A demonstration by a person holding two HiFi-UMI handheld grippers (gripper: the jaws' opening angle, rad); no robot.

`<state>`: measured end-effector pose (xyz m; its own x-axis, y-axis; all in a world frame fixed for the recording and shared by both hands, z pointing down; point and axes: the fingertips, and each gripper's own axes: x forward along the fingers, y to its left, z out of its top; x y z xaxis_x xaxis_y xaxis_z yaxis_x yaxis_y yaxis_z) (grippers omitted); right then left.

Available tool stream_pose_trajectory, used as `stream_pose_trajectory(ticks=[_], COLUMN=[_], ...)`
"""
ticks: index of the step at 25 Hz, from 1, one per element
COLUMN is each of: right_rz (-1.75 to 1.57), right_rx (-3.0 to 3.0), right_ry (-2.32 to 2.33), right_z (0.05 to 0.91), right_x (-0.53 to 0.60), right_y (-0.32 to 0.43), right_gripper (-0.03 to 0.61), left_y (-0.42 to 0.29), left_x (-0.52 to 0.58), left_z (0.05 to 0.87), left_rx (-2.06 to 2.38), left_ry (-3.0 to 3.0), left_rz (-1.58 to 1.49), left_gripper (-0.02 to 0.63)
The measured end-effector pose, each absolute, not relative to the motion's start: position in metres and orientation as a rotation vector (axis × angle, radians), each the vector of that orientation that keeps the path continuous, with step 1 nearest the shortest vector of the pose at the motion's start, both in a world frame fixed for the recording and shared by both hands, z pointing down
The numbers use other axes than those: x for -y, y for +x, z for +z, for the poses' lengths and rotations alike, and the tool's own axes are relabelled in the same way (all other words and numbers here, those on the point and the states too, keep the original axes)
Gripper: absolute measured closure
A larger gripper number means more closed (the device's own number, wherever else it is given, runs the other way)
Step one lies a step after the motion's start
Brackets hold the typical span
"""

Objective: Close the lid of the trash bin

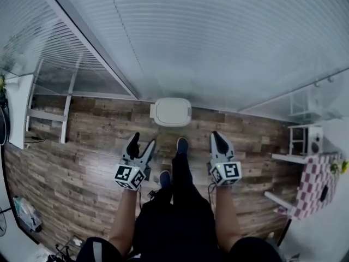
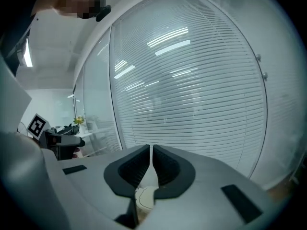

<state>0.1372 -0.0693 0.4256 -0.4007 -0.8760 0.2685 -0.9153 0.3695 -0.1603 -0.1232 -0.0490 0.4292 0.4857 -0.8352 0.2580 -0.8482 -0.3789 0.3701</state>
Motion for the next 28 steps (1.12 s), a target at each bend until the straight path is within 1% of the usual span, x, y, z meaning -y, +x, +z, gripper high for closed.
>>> stream_pose_trajectory(ticks=[3, 6, 14, 20, 23, 28], right_rz=[0.373, 0.387, 0.321, 0.262, 0.271, 0.293], right_rx=[2.458, 2.444, 2.517, 2.519, 2.528, 2.552], right_ry=[1.658, 1.675, 1.637, 1.650, 1.672, 1.660], right_z=[0.417, 0.411, 0.391, 0.376, 0.369, 0.374], right_x=[0.055, 0.039, 0.002, -0.009, -0.017, -0.025], right_y=[0.135, 0.134, 0.107, 0.103, 0.104, 0.106], right_gripper=[0.572, 0.572, 0.572, 0.571, 0.554, 0.551], left_y=[-0.133, -0.141, -0.147, -0.152, -0.161, -0.143], left_x=[0.034, 0.019, -0.017, -0.027, -0.029, -0.035], left_z=[0.410, 0.386, 0.333, 0.321, 0.315, 0.308], left_rx=[1.367, 1.379, 1.429, 1.444, 1.456, 1.409], left_ry=[2.295, 2.335, 2.495, 2.569, 2.554, 2.619], left_rz=[-0.010, -0.037, -0.036, -0.059, -0.103, -0.092], left_gripper=[0.334, 0.334, 0.334, 0.334, 0.335, 0.334])
